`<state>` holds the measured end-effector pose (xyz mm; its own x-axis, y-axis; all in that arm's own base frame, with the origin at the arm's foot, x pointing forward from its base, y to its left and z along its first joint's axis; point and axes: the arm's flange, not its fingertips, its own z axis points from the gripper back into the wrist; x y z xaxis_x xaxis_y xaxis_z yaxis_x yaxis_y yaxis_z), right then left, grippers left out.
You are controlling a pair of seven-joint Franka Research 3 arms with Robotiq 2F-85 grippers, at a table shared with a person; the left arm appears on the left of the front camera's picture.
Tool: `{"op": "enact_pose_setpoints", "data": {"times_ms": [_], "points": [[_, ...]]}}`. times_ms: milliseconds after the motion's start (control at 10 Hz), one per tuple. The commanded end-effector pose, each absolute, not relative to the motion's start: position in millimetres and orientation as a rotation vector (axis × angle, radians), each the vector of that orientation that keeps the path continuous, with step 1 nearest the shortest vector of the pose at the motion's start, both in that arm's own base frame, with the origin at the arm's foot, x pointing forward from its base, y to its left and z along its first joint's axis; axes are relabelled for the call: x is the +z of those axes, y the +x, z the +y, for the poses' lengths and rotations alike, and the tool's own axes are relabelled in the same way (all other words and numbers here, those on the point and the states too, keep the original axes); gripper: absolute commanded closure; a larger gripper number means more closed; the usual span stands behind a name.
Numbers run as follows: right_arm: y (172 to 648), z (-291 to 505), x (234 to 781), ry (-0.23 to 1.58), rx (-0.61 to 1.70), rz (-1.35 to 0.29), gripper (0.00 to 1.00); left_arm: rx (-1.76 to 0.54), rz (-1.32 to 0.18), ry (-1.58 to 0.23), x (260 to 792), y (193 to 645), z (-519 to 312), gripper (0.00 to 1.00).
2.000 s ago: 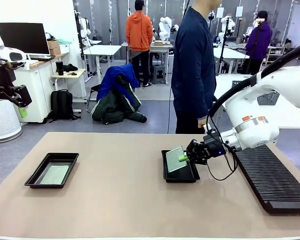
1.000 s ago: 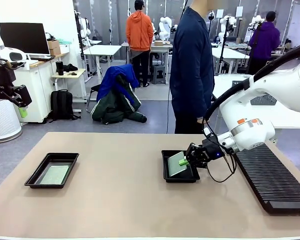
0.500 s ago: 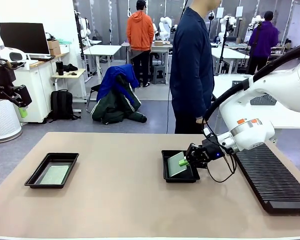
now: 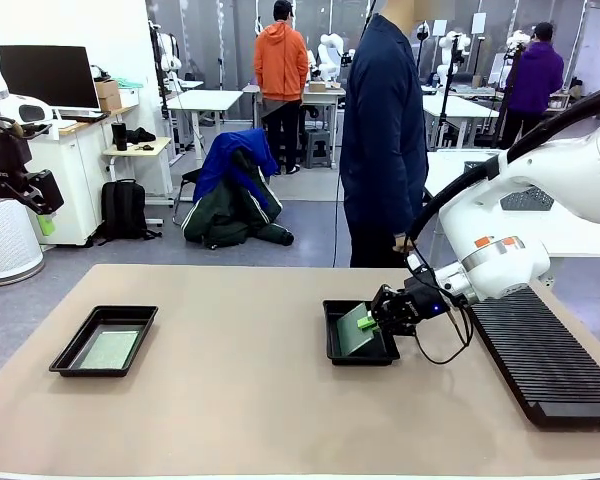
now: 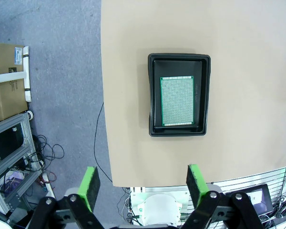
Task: Inspect and transfer BCBs to ESD trays.
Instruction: Pick up the Blank PCB from the PCB Rack and place it in the right ESD tray.
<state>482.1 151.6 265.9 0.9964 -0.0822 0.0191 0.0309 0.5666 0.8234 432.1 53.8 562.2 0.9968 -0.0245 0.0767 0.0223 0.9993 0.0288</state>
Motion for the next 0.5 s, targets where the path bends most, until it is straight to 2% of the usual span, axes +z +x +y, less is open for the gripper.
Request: {"op": "enact_pose_setpoints", "data": {"times_ms": [0,400], "points": [[483,152,273,0.929,-0.083,-0.044,0.76,-0.022,-0.078,0.029,561,431,54,0.03],[484,154,292,0.834,-0.098,-0.019,0.53,-0.022,-0.078,0.029,561,431,54,0.03]]}}
